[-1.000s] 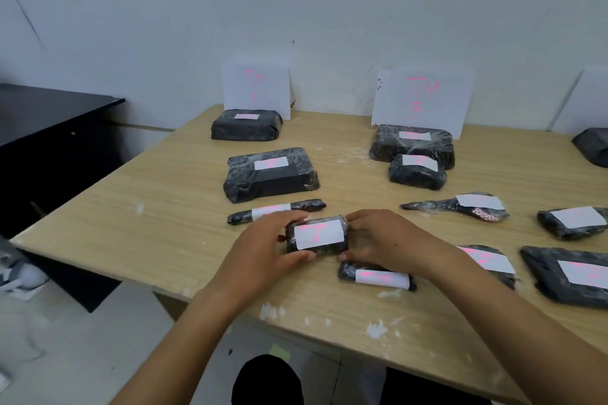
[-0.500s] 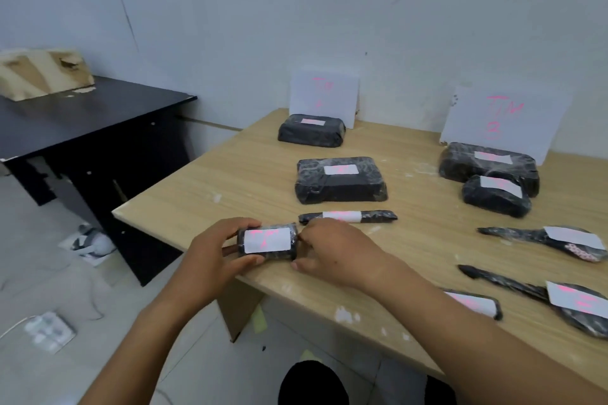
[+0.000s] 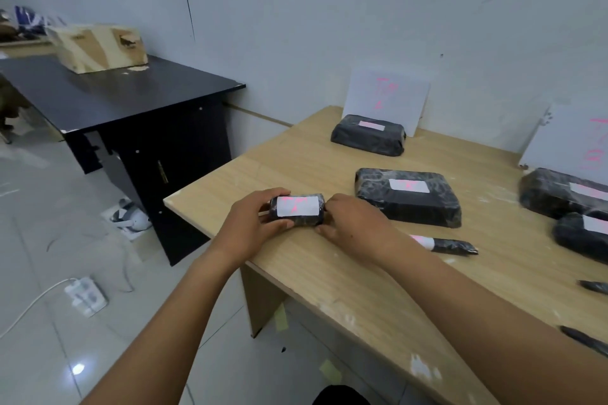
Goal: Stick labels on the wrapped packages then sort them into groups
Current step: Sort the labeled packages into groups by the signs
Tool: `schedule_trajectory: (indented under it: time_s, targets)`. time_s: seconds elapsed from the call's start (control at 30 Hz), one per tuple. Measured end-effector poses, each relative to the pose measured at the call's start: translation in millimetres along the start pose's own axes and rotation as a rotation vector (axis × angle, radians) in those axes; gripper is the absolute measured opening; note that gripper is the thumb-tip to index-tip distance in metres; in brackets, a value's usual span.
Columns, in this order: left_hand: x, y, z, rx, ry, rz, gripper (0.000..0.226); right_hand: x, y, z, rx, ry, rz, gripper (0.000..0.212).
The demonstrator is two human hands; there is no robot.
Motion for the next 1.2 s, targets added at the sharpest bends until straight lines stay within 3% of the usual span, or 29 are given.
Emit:
schedule_trajectory:
  time_s: [0.33, 0.67, 0.77, 0.83, 1.07, 1.2]
  targets:
    - [25.1, -17.8, -74.0, 0.014, -0.002, 0.013, 0.048, 6.3, 36.9, -82.6, -0.040, -0.056, 0.224, 0.038]
    - [72.2, -32.4, -154.7, 0.032, -0.039, 0.050, 0.049, 15.8, 97.8, -150.8, 0.135, -0.225, 0.089, 0.050]
    - [87.5, -30.0, -168.8, 0.020, -0.079, 0.084, 0.050, 13.6, 110.8, -152.1, 0.181, -0.246, 0.042, 0.045]
    - [98.6, -25.9, -175.2, 0.030, -0.110, 0.082, 0.051, 11.2, 120.2, -149.6, 0.219, -0.218, -0.005, 0.036]
    - [139.6, -15.2, -189.2, 0.036, -0.256, 0.161, 0.070, -3.1, 153.2, -135.1, 0.314, 0.021, -0.212, 0.037]
    - [157.8, -9.8, -193.0, -0.038, -0.192, 0.252, 0.077, -4.7, 168.2, -132.4, 0.390, 0.083, -0.181, 0.033]
Point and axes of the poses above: each hand's wrist, its own z-axis away from the middle knuckle, its own x-axis out of the palm, y = z × x, the point moved 3 cm from there along -z, towards the middle knuckle, and after that the axes turned 11 degrees about y, right-handed, at the moved point
